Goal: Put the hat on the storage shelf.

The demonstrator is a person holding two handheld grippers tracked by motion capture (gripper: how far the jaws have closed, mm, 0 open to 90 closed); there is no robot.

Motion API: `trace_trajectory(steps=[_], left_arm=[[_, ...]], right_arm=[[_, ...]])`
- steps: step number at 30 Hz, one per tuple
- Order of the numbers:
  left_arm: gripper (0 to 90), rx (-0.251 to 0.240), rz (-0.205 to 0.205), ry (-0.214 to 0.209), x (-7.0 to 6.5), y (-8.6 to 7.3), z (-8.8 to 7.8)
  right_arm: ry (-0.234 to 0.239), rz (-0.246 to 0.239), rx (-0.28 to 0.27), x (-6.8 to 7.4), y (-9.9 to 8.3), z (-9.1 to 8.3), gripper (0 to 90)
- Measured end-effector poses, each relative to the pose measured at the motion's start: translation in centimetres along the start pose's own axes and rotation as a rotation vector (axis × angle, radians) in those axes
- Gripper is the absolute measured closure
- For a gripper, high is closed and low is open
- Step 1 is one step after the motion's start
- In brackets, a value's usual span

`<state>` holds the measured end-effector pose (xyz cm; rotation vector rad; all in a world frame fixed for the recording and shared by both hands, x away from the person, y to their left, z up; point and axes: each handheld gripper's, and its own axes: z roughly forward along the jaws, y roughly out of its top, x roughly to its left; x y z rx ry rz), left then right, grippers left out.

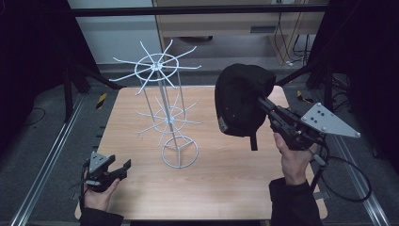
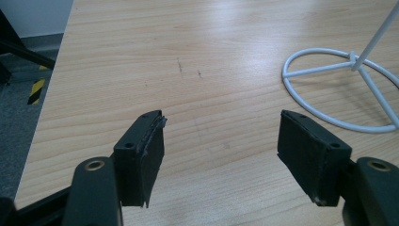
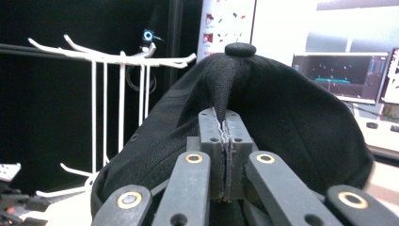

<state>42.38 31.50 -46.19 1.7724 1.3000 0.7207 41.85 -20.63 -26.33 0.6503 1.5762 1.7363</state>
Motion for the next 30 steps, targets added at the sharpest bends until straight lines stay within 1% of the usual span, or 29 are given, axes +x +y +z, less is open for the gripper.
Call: trace_trajectory(steps=[1,2,5,6,12,15,16,17,20,22,23,24,29,30], left_arm=[[32.0,0.000,0.000,0.000,0.0,0.0,0.0],[32.0,0.000,0.001,0.000,0.0,0.0,0.0],[32.1,0.000,0.003,0.000,0.0,0.0,0.0],[32.1,0.000,0.005,0.000,0.0,0.0,0.0],[32.2,0.000,0.006,-0.001,0.0,0.0,0.0],[32.2,0.000,0.005,-0.002,0.0,0.0,0.0],[32.2,0.000,0.006,-0.002,0.0,0.0,0.0],[32.2,0.000,0.006,-0.002,0.0,0.0,0.0],[32.2,0.000,0.005,-0.003,0.0,0.0,0.0],[32.2,0.001,0.008,-0.002,0.0,0.0,0.0],[32.2,0.001,0.008,-0.002,0.0,0.0,0.0],[32.2,0.001,0.007,-0.003,0.0,0.0,0.0],[32.2,0.004,0.004,-0.005,0.0,0.0,0.1],[32.2,0.003,0.007,-0.004,0.0,0.0,0.1]], right_arm=[[0.000,0.000,0.000,0.0,0.0,0.0,89.1],[0.006,-0.009,-0.009,0.2,0.7,0.3,89.1],[0.010,-0.017,-0.007,0.4,1.0,0.6,89.1],[0.016,-0.025,-0.007,0.5,1.4,1.0,89.1],[0.024,-0.024,-0.024,0.6,2.2,2.0,89.1],[0.027,-0.029,-0.032,0.8,3.0,2.6,89.2],[0.025,-0.033,-0.043,0.8,3.5,2.9,89.1],[0.025,-0.033,-0.043,0.8,3.5,2.9,89.1],[0.019,-0.037,-0.063,0.8,4.5,3.4,89.1],[0.016,-0.037,-0.066,0.8,4.6,3.5,89.1],[0.013,-0.039,-0.073,0.8,4.8,3.6,89.1],[0.009,-0.038,-0.092,0.7,5.2,3.8,89.1],[0.008,-0.031,-0.118,0.6,5.7,3.9,89.1],[0.007,-0.031,-0.132,0.7,6.0,3.9,89.1]])
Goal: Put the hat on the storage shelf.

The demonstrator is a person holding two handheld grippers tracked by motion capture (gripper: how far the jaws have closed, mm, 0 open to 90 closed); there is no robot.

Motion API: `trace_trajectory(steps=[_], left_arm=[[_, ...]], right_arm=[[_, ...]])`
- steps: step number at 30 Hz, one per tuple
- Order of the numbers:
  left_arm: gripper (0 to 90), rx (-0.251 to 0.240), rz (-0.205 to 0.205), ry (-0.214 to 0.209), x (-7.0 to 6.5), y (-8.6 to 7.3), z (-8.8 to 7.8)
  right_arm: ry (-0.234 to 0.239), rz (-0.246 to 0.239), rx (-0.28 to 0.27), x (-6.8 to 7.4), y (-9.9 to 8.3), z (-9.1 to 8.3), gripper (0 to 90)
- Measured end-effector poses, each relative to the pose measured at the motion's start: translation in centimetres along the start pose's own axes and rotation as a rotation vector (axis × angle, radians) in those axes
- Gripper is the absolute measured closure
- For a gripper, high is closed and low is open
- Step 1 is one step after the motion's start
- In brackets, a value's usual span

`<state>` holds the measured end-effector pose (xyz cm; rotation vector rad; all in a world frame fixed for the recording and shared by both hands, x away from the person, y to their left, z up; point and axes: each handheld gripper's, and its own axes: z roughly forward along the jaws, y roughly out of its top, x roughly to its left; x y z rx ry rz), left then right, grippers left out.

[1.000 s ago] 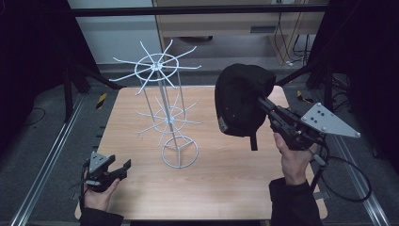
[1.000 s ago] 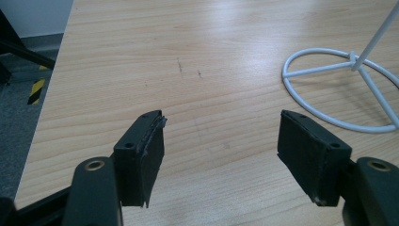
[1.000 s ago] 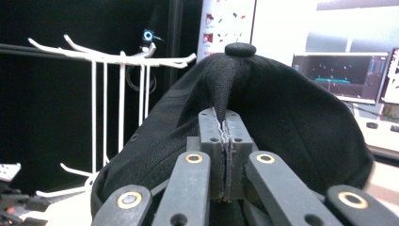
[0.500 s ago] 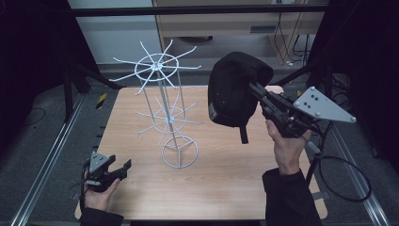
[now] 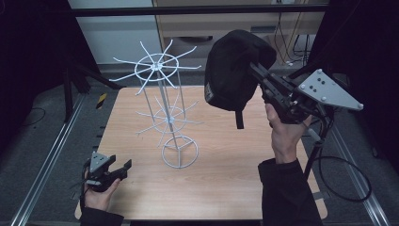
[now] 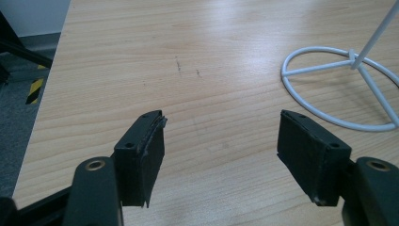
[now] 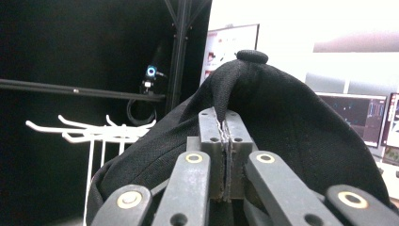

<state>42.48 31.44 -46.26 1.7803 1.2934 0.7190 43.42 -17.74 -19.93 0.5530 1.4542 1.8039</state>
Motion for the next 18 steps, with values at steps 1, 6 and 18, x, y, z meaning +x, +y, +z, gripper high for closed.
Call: trace_trajectory(steps=[1,6,18], left_arm=[[32.2,0.001,-0.002,-0.001,0.0,0.0,0.0],[32.2,0.001,-0.003,-0.001,0.0,0.0,0.0],[32.2,0.004,0.001,-0.003,0.0,0.0,0.0]], right_arm=[[0.001,0.001,-0.008,0.0,0.1,0.0,89.2],[0.004,-0.005,-0.031,0.3,0.9,0.1,89.2],[0.031,-0.008,-0.075,1.2,2.4,1.3,89.1]])
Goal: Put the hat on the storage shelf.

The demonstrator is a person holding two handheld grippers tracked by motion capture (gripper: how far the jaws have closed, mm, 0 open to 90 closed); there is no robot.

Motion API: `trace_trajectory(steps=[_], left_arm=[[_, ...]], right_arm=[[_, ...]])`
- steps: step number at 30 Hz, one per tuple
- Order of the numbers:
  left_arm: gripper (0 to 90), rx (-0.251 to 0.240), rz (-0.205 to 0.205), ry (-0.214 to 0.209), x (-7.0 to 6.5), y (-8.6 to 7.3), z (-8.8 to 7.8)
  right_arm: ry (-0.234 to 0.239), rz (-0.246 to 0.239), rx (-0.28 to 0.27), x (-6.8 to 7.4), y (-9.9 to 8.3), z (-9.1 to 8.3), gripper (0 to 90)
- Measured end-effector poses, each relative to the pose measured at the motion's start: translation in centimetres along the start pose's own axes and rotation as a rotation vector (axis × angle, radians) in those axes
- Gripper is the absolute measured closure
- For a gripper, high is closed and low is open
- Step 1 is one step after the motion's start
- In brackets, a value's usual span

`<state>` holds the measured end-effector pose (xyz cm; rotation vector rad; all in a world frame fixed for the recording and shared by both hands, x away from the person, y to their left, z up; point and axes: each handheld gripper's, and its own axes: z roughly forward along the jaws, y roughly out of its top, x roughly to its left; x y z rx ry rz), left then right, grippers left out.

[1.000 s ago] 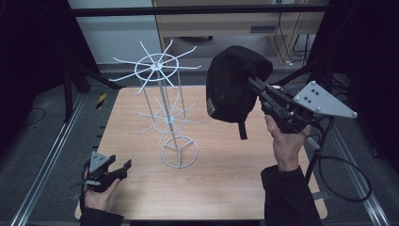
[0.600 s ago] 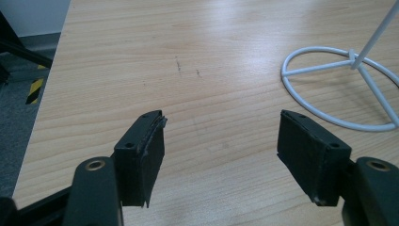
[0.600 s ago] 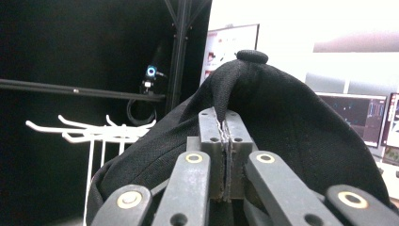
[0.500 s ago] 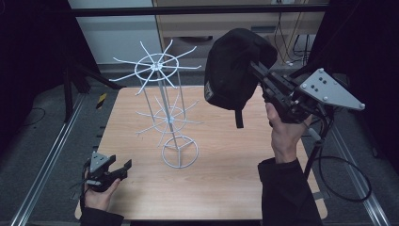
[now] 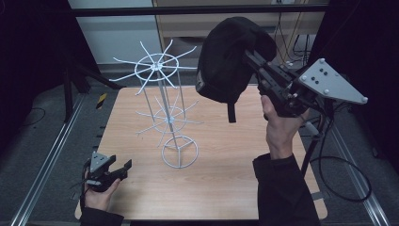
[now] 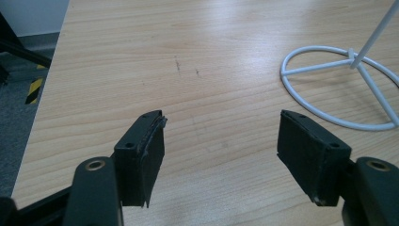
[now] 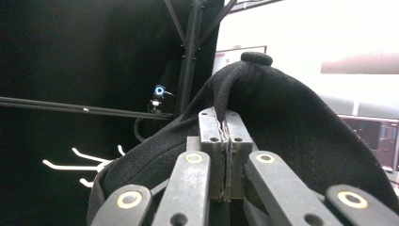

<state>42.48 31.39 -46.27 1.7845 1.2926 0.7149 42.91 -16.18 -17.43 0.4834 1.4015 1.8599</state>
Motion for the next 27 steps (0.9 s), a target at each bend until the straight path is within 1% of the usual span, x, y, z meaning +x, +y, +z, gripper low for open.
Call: trace_trajectory(steps=[2,4,6,8,9,10,13,14,16,17,19,20,21,23,25,27], left_arm=[[32.2,0.002,0.000,0.000,-0.1,0.0,0.0],[32.2,0.001,0.000,0.000,-0.1,0.0,0.0],[32.2,0.001,0.001,0.001,0.0,0.0,0.0],[32.2,0.001,0.001,0.000,0.0,0.0,0.0],[32.2,0.000,0.001,0.001,0.0,0.0,0.0],[32.2,-0.001,0.001,0.001,0.0,0.0,0.0],[32.3,0.000,0.003,0.002,0.0,0.0,0.0],[32.2,0.001,-0.001,0.001,-0.1,0.0,0.0],[32.3,0.001,-0.001,0.002,-0.1,0.0,0.0],[32.2,0.001,-0.001,0.002,-0.1,0.0,0.0],[32.2,0.000,0.000,0.003,-0.1,0.0,0.0],[32.2,0.002,0.001,0.004,-0.1,0.0,0.0],[32.3,0.002,0.001,0.004,-0.1,0.0,0.0],[32.2,0.001,0.001,0.003,-0.1,0.0,0.0],[32.2,0.002,0.000,0.003,-0.1,0.0,0.0],[32.2,0.002,0.000,0.003,-0.1,0.0,0.0]], right_arm=[[0.014,0.003,0.001,0.5,-0.2,0.7,89.1],[0.017,0.003,0.005,0.7,-0.3,0.8,89.1],[0.026,0.002,0.024,1.0,-1.0,1.4,89.1],[0.031,0.005,0.036,1.1,-1.4,1.5,89.1],[0.031,0.005,0.036,1.1,-1.4,1.5,89.1],[0.033,0.012,0.044,1.2,-2.1,1.5,89.1],[0.035,0.024,0.049,1.2,-2.6,1.3,89.0],[0.044,0.044,0.061,1.1,-3.3,1.1,88.8],[0.042,0.049,0.077,1.1,-3.8,1.0,88.7],[0.042,0.049,0.077,1.1,-3.8,1.0,88.7],[0.045,0.068,0.095,1.1,-4.6,0.9,88.6],[0.046,0.077,0.121,1.0,-5.4,0.8,88.5],[0.046,0.077,0.121,1.0,-5.4,0.8,88.5],[0.046,0.085,0.143,0.9,-6.2,0.9,88.4],[0.050,0.108,0.179,0.7,-7.5,0.8,88.2],[0.052,0.114,0.187,0.6,-7.9,0.8,88.1]])
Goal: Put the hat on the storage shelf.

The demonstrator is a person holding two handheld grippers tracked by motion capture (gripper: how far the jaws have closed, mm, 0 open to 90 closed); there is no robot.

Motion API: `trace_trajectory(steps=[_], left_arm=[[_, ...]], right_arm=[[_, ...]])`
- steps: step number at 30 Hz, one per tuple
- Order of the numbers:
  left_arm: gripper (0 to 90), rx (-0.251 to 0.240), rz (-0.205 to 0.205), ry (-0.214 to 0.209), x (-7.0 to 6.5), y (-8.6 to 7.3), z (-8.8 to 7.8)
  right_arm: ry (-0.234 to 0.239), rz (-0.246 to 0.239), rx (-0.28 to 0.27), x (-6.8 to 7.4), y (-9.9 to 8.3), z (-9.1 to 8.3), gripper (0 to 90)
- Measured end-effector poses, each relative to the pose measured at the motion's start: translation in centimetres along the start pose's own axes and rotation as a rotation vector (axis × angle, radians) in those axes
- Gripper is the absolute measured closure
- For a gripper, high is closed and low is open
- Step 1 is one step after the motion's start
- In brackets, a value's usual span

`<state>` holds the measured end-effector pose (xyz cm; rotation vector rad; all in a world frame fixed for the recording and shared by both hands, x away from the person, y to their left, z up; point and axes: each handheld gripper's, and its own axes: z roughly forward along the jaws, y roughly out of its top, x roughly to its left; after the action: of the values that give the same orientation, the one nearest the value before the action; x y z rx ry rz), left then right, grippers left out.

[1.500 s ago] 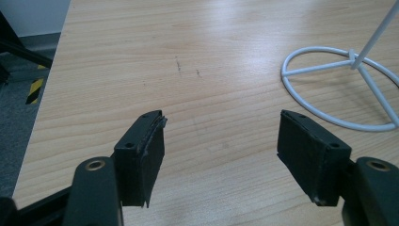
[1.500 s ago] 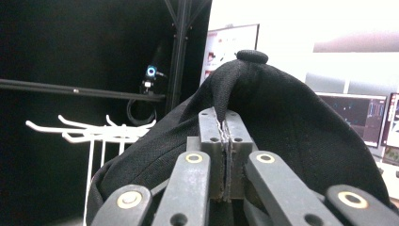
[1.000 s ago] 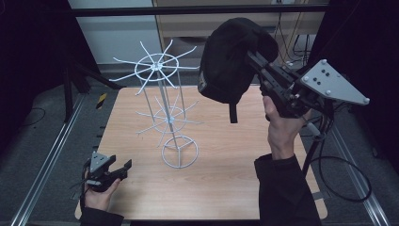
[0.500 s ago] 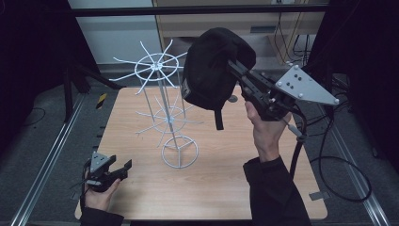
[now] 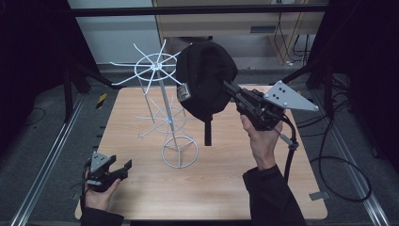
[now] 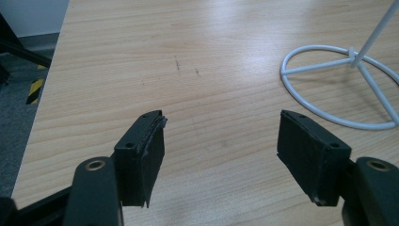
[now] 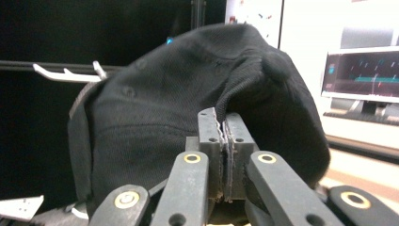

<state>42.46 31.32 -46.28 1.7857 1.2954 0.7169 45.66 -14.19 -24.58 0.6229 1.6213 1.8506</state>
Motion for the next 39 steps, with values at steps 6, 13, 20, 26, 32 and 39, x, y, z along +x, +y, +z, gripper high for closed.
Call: trace_trajectory(steps=[6,13,20,26,32,39], left_arm=[[32.2,0.000,0.001,0.000,0.0,0.0,0.0],[32.2,0.001,0.003,0.000,0.0,0.0,0.0],[32.2,0.001,0.004,-0.001,0.0,0.0,0.0],[32.2,0.003,0.005,-0.002,0.0,0.0,0.0],[32.2,0.000,-0.001,-0.001,0.0,0.0,0.0],[32.1,0.004,0.004,0.000,0.0,0.0,0.0]], right_arm=[[0.015,0.025,0.055,-0.4,-2.2,0.2,87.4],[0.034,0.030,0.104,-0.4,-3.7,0.4,85.3],[0.048,0.034,0.149,0.0,-4.7,1.0,81.4],[0.037,0.034,0.166,-0.1,-5.0,1.0,75.2],[-0.015,0.017,0.167,-0.4,-5.0,-0.1,54.5],[-0.070,0.026,0.174,-1.4,-5.9,-3.2,42.0]])
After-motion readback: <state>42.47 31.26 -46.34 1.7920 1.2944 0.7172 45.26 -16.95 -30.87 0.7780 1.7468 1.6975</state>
